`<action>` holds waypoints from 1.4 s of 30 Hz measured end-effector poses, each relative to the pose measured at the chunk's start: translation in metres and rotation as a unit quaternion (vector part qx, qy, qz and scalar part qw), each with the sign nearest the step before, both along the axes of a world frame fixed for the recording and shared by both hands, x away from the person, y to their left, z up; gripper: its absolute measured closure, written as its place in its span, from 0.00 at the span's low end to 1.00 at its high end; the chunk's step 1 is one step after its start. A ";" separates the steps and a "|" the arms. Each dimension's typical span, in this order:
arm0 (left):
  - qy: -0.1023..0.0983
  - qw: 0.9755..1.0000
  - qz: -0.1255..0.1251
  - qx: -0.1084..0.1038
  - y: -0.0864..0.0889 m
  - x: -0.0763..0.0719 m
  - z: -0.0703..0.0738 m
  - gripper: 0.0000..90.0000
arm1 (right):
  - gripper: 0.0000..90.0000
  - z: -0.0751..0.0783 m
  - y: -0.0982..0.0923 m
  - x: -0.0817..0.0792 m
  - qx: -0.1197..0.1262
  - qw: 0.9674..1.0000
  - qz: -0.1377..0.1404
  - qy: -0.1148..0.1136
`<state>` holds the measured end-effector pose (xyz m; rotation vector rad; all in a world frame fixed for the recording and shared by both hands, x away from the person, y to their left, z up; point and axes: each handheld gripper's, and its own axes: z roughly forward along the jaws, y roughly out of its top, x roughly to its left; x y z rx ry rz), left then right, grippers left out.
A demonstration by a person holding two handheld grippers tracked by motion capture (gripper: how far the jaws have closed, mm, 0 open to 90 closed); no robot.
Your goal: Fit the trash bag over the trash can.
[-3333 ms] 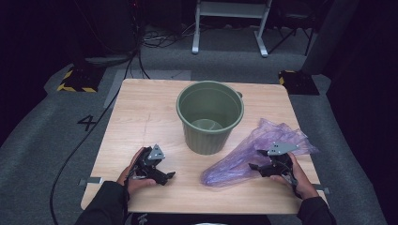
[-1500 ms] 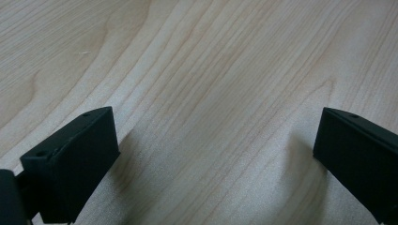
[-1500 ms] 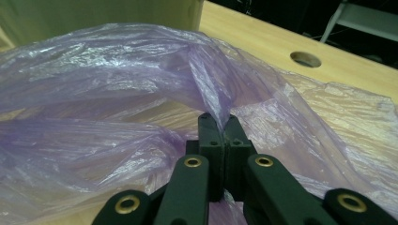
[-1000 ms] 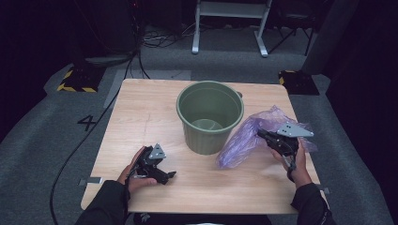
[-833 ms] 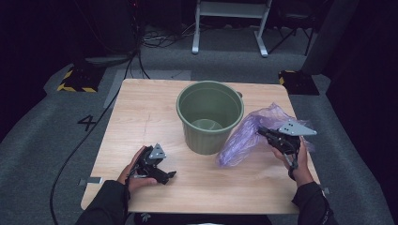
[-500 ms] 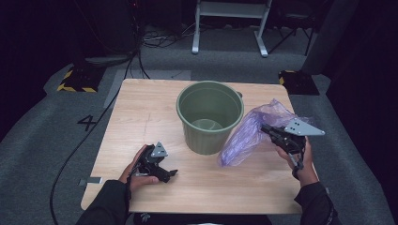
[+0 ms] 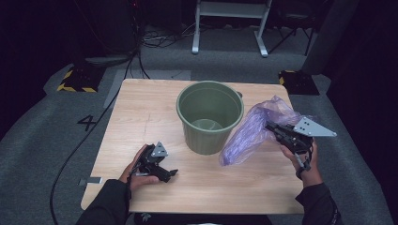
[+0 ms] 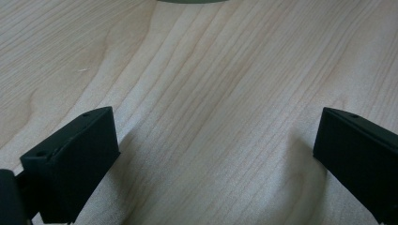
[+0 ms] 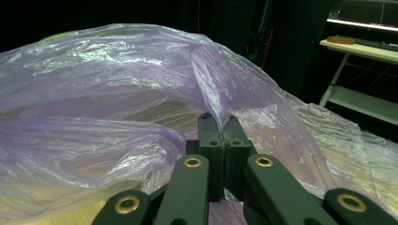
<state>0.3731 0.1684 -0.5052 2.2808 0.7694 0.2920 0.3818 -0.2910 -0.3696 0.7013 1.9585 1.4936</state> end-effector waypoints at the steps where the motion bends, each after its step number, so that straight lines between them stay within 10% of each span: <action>1: 0.000 1.000 0.001 0.000 0.000 0.000 0.000 0.00 | 1.00 0.002 0.000 0.000 0.000 1.000 -0.003 -0.001; 21: -0.002 1.000 -0.001 0.001 0.002 0.000 0.001 0.02 | 1.00 0.036 0.006 0.022 0.016 0.997 -0.071 -0.031; 42: -0.003 1.000 -0.004 -0.002 0.003 0.001 0.000 0.03 | 1.00 0.055 0.016 0.055 0.020 0.986 -0.154 -0.058</action>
